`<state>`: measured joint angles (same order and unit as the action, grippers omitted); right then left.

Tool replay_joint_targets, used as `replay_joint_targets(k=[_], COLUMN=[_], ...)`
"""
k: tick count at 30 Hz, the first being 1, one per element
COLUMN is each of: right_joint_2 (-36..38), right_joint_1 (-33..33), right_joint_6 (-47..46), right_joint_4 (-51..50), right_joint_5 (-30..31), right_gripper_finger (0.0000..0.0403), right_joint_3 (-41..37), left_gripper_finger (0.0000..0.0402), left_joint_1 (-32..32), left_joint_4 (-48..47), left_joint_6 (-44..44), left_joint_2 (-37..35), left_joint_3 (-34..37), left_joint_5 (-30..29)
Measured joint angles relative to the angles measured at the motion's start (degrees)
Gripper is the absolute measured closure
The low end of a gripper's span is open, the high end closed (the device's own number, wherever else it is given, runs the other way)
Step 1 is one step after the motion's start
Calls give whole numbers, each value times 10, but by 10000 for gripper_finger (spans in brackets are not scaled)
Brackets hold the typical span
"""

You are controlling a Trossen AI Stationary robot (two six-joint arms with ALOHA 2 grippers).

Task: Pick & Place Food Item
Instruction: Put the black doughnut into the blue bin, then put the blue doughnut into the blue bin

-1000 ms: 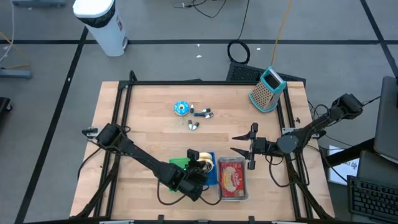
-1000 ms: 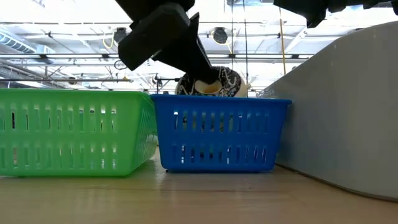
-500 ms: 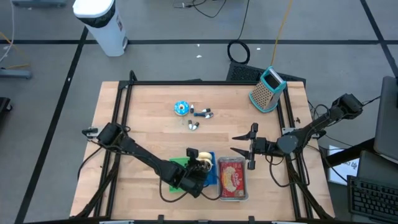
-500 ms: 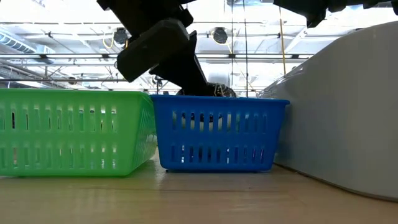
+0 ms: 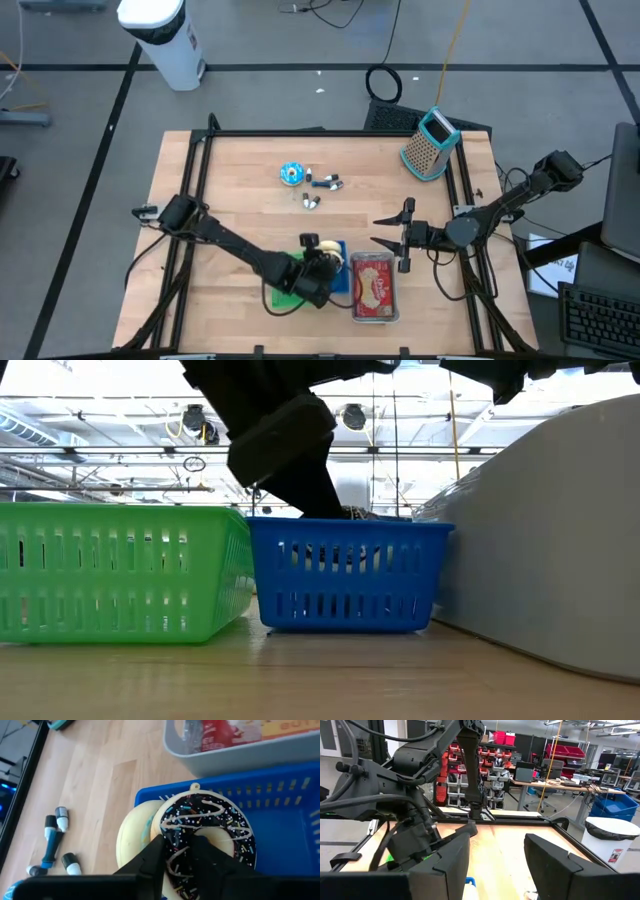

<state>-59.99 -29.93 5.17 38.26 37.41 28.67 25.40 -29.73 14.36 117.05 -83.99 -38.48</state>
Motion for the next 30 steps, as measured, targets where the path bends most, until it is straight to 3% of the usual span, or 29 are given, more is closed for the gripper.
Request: replay_joint_targets(k=[11,24,30], right_joint_2=[0,0,0], right_joint_1=[0,0,0], right_joint_6=[0,0,0], right_joint_4=[0,0,0], right_joint_5=[0,0,0], right_gripper_finger=[222,222,222], right_joint_3=[0,0,0], left_gripper_finger=[288,216,202], left_joint_1=[-3,0,-3], left_joint_4=[0,0,0], left_joint_6=[23,-6,13], left_joint_2=[0,0,0], left_joint_3=[0,0,0], left_joint_5=[-1,4,10])
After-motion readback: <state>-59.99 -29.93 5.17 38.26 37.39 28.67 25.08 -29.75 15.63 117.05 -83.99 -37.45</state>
